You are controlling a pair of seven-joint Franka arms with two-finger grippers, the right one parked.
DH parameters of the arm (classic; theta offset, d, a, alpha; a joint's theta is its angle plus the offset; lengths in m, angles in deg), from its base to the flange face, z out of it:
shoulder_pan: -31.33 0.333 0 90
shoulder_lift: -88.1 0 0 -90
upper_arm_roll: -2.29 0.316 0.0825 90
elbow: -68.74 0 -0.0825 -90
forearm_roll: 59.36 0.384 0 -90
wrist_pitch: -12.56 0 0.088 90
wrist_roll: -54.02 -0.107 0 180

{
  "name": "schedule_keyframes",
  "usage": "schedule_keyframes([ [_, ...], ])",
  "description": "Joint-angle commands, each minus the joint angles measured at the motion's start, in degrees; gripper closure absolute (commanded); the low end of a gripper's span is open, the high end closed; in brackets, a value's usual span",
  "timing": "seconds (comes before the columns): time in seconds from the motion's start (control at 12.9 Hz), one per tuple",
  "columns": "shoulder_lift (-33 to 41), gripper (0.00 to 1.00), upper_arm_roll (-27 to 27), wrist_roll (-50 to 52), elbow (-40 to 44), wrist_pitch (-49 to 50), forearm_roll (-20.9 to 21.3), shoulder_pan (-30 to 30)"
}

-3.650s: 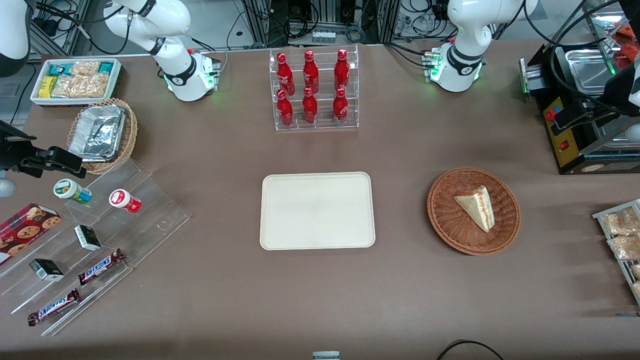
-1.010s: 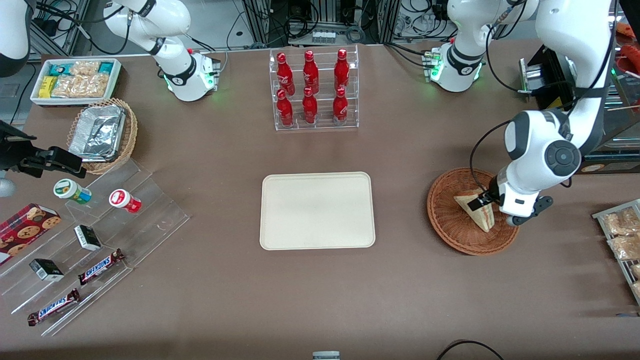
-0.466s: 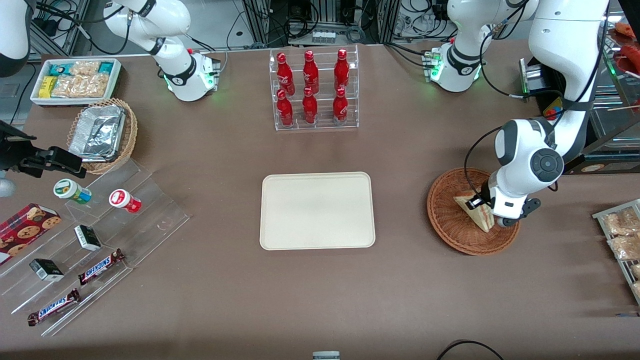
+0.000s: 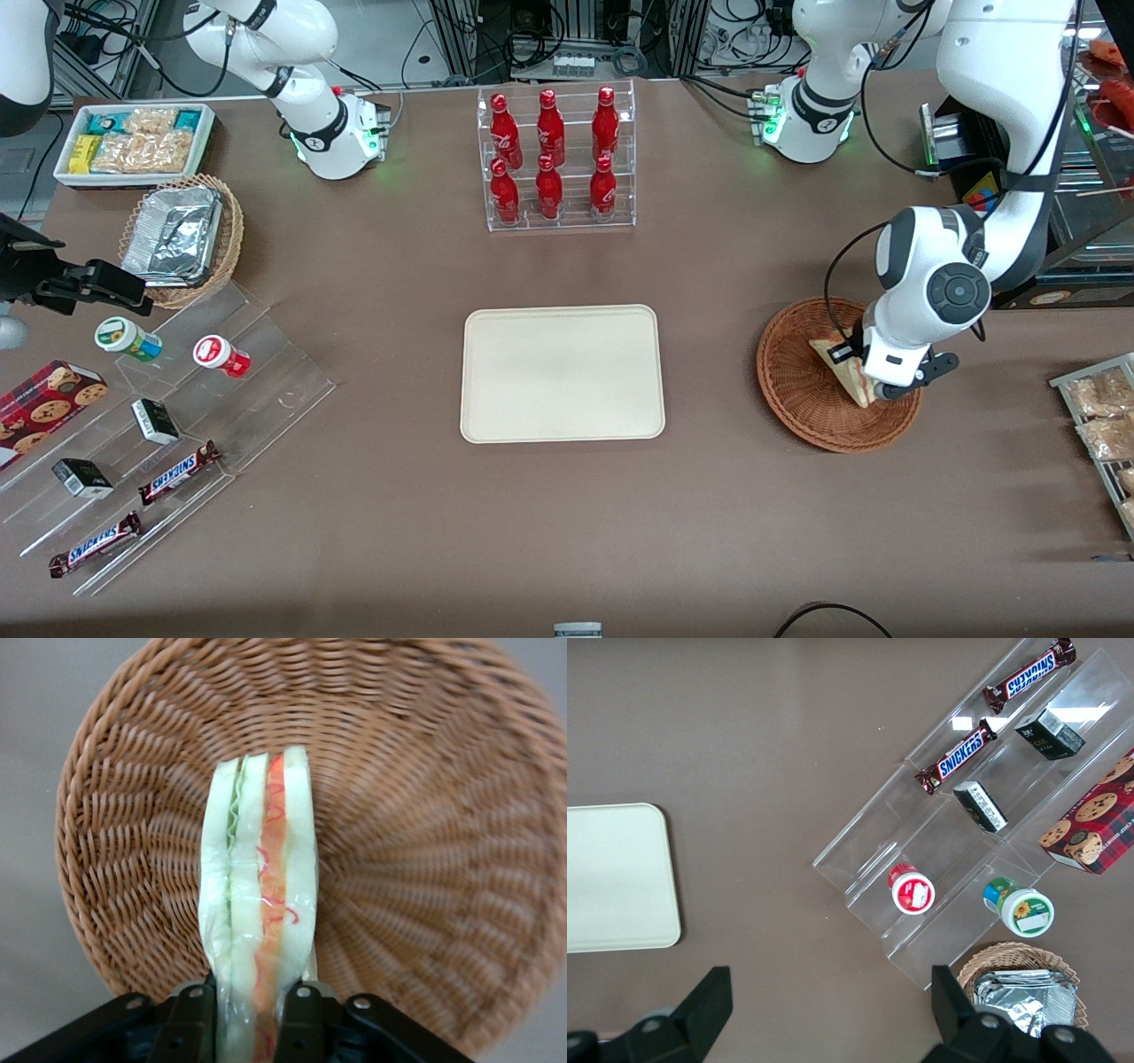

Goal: Place sandwich from basket to tray
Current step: 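Lift the sandwich and carry it over the white tray, then lower the sandwich onto the tray center and open the left gripper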

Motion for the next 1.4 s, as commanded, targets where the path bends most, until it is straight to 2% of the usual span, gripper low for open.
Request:
schedule_keyframes([
  [0.0,2.64,1.0,-2.43,-0.09,4.08,7.48,1.0,-3.48],
  [0.31,1.85,1.0,-6.39,0.09,7.96,8.56,0.04,-9.02],
  [0.54,-2.71,1.0,-7.01,0.88,13.49,8.65,-0.23,-15.43],
  [0.7,-7.97,1.0,-7.01,6.14,18.84,8.82,0.12,-19.74],
  [1.09,-18.17,1.0,-7.1,6.77,30.1,8.21,-0.32,-25.29],
  [1.32,-21.61,1.0,-7.01,6.86,32.49,3.49,-1.63,-27.75],
])
